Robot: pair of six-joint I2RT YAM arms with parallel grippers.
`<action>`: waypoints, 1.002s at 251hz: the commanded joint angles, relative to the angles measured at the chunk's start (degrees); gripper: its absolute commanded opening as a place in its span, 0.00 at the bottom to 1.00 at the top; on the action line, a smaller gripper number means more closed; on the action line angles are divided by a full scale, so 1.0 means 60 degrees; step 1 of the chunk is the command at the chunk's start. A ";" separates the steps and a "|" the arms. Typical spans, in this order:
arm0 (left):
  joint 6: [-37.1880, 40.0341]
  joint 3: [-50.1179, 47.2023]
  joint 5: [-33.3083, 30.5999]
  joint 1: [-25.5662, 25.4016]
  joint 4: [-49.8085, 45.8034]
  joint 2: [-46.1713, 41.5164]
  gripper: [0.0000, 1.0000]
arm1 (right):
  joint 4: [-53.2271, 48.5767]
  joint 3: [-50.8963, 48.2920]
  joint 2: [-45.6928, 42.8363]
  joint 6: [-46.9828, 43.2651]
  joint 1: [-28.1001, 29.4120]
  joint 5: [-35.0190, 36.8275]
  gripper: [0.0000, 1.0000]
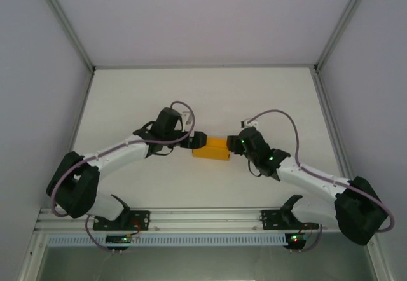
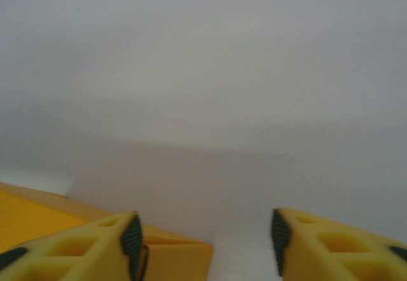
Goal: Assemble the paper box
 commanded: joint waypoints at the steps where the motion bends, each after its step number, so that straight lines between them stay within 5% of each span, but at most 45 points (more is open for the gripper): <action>1: 0.0579 0.0759 -0.0607 0.0005 -0.0941 -0.0048 1.00 | -0.1539 0.0540 -0.0370 -0.0305 -0.0731 -0.1701 0.68; 38: 0.0716 0.1005 -0.0848 0.0108 -0.1270 -0.0235 0.99 | -0.1581 0.0953 -0.0641 -0.1623 -0.1148 -0.2836 0.84; 49: 0.0712 0.0991 -0.0896 0.0176 -0.1322 -0.0315 1.00 | -0.1622 0.1133 -0.0660 -0.2421 -0.1186 -0.3640 0.99; 89: 0.0714 0.0648 -0.0924 0.0506 -0.1350 -0.0747 1.00 | -0.2743 0.2238 -0.0208 -0.5827 -0.0857 -0.5305 0.99; 161: 0.0626 -0.0427 -0.1783 0.0969 -0.1946 -0.2045 1.00 | -0.5183 0.4412 0.2294 -1.0222 0.0100 -0.3986 0.99; 251: 0.0276 -0.1686 -0.2918 0.1344 -0.2630 -0.3587 1.00 | -0.5435 0.5820 0.4827 -1.1202 0.0671 -0.1793 0.79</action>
